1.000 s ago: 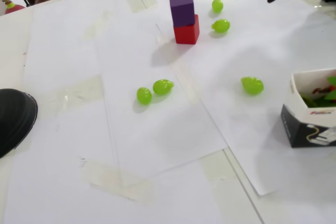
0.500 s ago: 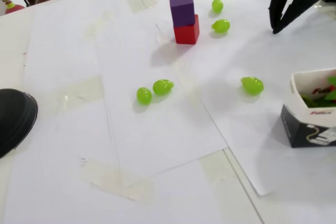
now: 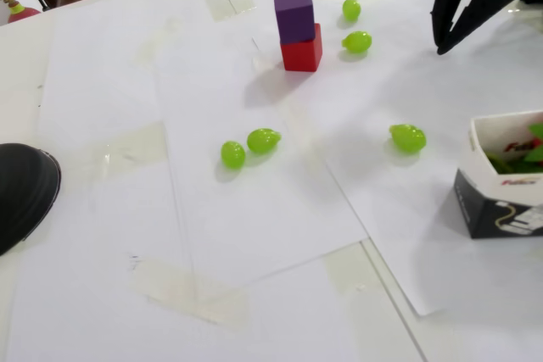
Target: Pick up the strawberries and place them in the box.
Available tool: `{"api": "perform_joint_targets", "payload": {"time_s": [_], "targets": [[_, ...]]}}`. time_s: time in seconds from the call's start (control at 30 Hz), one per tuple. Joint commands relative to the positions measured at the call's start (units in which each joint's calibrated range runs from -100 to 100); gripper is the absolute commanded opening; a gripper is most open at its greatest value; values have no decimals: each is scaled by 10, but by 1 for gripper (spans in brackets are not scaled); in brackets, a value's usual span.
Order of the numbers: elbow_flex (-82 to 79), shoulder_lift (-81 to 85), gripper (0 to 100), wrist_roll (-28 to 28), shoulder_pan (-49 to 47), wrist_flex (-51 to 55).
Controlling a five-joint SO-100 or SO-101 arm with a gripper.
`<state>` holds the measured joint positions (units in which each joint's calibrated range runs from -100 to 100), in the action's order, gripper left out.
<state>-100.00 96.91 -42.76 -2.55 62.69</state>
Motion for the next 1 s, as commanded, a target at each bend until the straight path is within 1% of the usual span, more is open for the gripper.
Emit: {"api": "perform_joint_targets", "payload": {"time_s": [0.0,0.23,0.43,0.67,0.97], "targets": [[0,8,0,-4,0,-17],[0,8,0,-1,-2,-24],[0,8,0,-5,-7,0],[0,8,0,-15,-14,-16],[0,8,0,-6,-2,-20]]}}
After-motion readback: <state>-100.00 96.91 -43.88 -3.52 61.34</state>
